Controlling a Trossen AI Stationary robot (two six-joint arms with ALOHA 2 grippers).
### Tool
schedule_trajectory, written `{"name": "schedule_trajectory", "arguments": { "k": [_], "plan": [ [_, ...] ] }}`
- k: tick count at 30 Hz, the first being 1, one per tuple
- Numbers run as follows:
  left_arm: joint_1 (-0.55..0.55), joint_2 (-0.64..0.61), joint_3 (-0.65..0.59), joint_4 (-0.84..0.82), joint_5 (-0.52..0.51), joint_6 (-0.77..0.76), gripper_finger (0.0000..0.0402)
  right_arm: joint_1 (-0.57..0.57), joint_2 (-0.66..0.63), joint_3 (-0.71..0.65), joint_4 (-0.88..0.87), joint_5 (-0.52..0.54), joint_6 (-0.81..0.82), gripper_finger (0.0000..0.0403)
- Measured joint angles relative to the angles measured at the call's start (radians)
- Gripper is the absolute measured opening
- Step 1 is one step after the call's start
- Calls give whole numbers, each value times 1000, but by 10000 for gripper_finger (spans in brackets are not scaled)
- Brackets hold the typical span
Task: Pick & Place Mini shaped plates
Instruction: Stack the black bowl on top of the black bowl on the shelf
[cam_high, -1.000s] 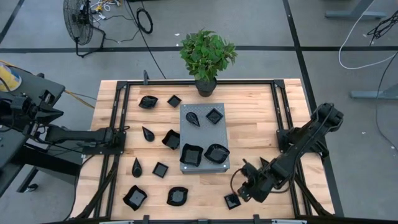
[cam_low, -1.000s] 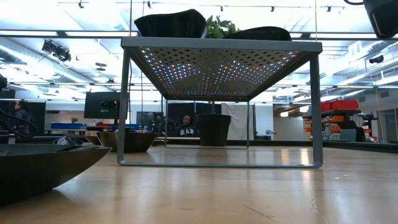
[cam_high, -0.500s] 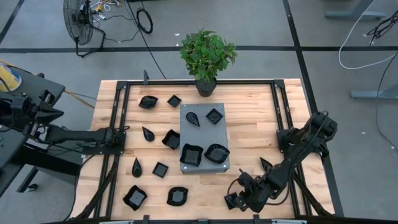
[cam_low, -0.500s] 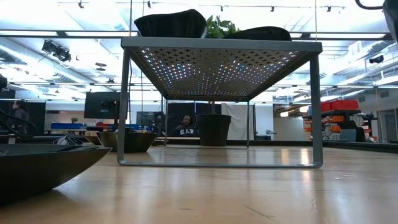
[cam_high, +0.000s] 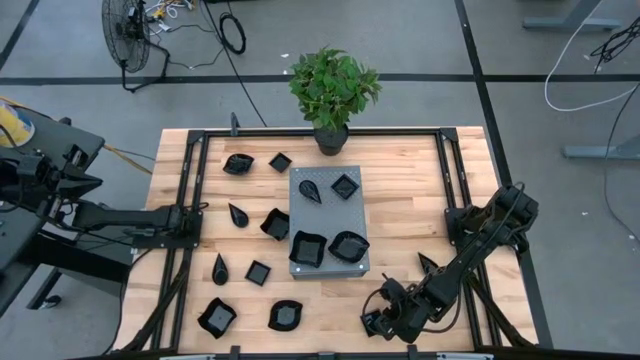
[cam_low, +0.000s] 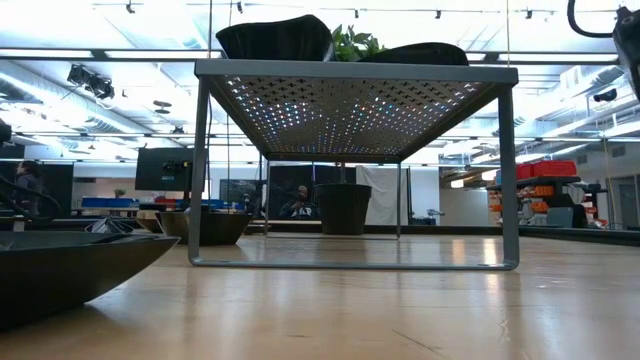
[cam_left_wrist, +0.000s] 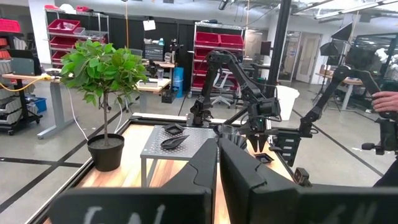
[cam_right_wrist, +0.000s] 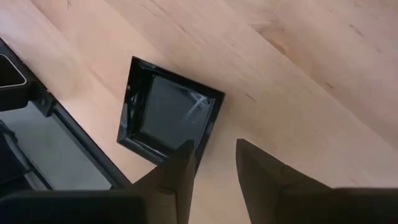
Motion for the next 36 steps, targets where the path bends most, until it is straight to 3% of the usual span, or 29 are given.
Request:
{"name": "schedule_trajectory", "arguments": {
  "k": [26, 30, 36],
  "plan": [
    [0, 0, 0, 0, 0, 0, 23, -2, 58, -4, 136, 0, -5, 118],
    [0, 0, 0, 0, 0, 0, 23, -2, 58, -4, 134, -2, 6, 95],
    [0, 0, 0, 0, 0, 0, 23, -2, 58, -4, 134, -3, 20, 27]
  ]
}}
